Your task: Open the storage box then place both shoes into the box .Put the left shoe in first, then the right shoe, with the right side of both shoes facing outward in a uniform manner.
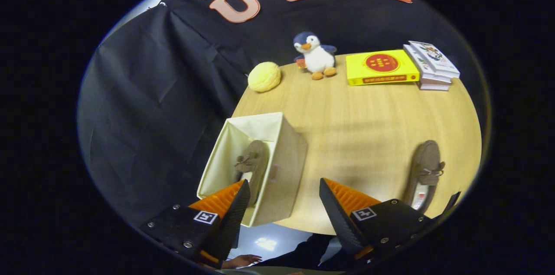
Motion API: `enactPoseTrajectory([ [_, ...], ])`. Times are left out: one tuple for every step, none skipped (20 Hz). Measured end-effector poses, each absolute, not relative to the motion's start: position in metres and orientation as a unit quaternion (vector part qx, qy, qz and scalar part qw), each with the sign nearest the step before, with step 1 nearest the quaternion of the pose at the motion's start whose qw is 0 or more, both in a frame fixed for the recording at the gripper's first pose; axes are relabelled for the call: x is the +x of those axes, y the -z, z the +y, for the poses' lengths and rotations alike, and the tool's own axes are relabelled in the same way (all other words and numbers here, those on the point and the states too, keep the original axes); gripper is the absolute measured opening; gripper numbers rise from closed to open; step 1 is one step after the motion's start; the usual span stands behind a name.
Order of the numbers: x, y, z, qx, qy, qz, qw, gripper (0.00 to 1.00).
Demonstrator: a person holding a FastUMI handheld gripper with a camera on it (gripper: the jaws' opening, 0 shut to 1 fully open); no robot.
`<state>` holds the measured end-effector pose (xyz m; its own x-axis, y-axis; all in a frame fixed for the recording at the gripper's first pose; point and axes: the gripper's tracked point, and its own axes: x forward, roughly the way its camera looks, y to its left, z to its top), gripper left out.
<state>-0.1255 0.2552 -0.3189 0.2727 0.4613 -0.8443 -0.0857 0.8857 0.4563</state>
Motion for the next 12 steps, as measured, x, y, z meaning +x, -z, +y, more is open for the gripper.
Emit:
enactPoseTrajectory([
  [-0.127, 0.322, 0.237, 0.155, -0.169, 0.570, 0.789, 0.97],
  [-0.130, 0.327, 0.218, 0.147, -0.161, 0.565, 0.796, 0.97],
  [-0.137, 0.333, 0.200, 0.137, -0.155, 0.568, 0.797, 0.98],
  [-0.145, 0.343, 0.179, 0.124, -0.145, 0.571, 0.798, 0.97],
  [-0.151, 0.351, 0.159, 0.114, -0.131, 0.572, 0.802, 0.97],
  [-0.158, 0.355, 0.146, 0.108, -0.117, 0.575, 0.802, 0.97],
  [-0.164, 0.363, 0.128, 0.104, -0.105, 0.579, 0.802, 0.97],
  [-0.170, 0.372, 0.109, 0.100, -0.090, 0.581, 0.802, 0.97],
  [-0.173, 0.381, 0.092, 0.094, -0.077, 0.583, 0.804, 0.97],
  [-0.179, 0.391, 0.076, 0.088, -0.064, 0.586, 0.803, 0.97],
  [-0.182, 0.402, 0.062, 0.081, -0.056, 0.590, 0.801, 0.97],
  [-0.186, 0.413, 0.050, 0.075, -0.048, 0.595, 0.799, 0.97],
])
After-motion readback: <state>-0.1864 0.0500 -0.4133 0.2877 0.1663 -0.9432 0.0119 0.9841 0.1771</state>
